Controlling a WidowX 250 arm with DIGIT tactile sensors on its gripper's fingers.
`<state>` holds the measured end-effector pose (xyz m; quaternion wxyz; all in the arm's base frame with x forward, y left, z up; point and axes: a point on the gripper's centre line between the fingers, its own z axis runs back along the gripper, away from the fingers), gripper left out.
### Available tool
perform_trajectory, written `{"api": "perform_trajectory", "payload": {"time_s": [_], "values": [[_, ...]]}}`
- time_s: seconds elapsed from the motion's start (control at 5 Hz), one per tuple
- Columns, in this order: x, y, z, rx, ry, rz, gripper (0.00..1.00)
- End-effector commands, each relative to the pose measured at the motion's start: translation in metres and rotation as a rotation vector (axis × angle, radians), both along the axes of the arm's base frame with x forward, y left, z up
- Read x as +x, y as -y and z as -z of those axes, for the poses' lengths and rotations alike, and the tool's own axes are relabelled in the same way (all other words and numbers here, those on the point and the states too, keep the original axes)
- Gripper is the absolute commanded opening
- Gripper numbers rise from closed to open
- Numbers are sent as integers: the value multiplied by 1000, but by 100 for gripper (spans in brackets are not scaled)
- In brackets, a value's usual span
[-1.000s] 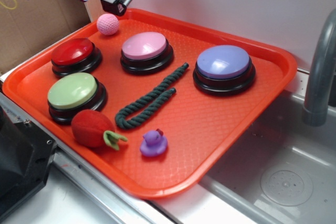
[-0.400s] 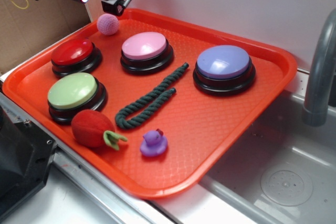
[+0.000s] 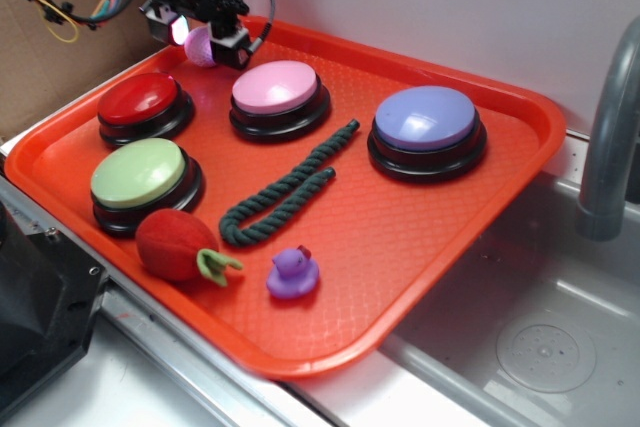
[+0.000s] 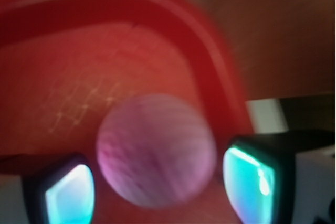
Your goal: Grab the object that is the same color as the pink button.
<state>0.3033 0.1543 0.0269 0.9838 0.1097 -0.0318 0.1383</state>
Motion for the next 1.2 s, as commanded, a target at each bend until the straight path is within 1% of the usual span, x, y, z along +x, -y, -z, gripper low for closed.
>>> {"api": "perform_trajectory", "payload": {"time_s": [0.0,0.2,0.4,0.6,0.8,1.0], "values": [[9,-7,-15,-4,87,-10,0],[-1,-9,-37,57,128,-18,0],[-9,-1,-56,101,139,20,0],[-17,26,-81,68,118,131,0],[-29,70,-118,12,69,218,0],[-46,104,-139,-60,22,308,0]]}}
